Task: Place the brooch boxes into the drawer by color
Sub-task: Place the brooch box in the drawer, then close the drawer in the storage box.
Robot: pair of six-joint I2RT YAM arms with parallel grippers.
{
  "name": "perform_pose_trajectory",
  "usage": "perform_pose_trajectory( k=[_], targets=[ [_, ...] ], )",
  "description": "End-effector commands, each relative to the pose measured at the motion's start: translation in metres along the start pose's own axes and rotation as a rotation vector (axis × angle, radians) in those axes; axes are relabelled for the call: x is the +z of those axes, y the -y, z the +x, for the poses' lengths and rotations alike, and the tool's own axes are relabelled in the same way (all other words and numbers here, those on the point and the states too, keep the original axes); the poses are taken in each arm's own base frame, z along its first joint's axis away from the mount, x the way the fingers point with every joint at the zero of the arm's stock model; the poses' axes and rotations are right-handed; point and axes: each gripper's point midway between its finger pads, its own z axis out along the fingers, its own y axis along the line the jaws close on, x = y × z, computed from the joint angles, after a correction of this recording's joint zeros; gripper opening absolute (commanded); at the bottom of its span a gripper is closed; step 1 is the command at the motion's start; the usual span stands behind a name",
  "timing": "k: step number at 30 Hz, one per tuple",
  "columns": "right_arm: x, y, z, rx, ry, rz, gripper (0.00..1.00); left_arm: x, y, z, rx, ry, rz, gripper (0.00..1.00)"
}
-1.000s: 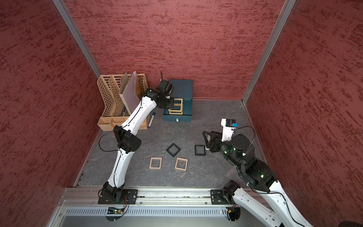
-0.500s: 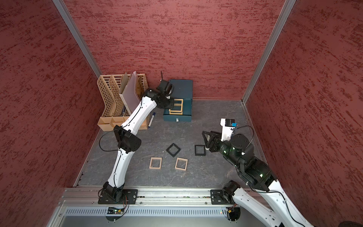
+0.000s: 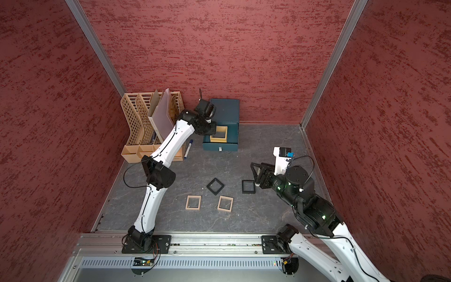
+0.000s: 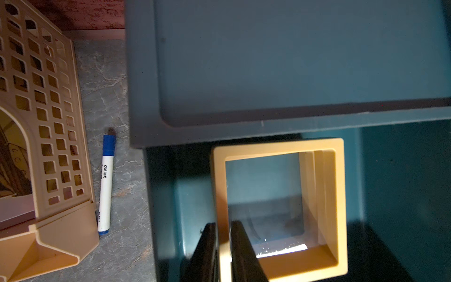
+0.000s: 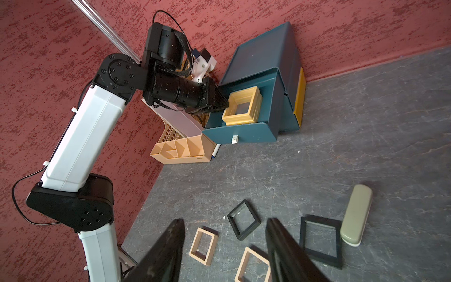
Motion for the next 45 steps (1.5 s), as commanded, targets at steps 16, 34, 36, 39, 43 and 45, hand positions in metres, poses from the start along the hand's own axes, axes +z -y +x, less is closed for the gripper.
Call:
perform_pose_trajectory(
  k=[16,34,36,39,43,45],
  targets=[
    [0.047,-0.012,0.026,0.112,-0.092,-0.081,0.59,-0.089,-0.015,-0.062,-0.272,0.183,0.267,0.61],
    [0.099,-0.035,0.043,0.397,-0.193,-0.180,0.58,-0.017,-0.038,-0.099,-0.286,0.207,0.459,0.71],
    [0.098,-0.035,0.044,0.404,-0.195,-0.182,0.58,-0.008,-0.041,-0.096,-0.281,0.192,0.439,0.71],
    [0.098,-0.032,0.048,0.409,-0.201,-0.176,0.58,0.006,-0.045,-0.088,-0.278,0.160,0.423,0.71],
    [0.101,-0.031,0.053,0.419,-0.211,-0.179,0.59,0.023,-0.047,-0.081,-0.286,0.131,0.410,0.70],
    [0.103,-0.032,0.054,0.424,-0.216,-0.188,0.59,0.025,-0.048,-0.083,-0.290,0.138,0.411,0.70]
  ],
)
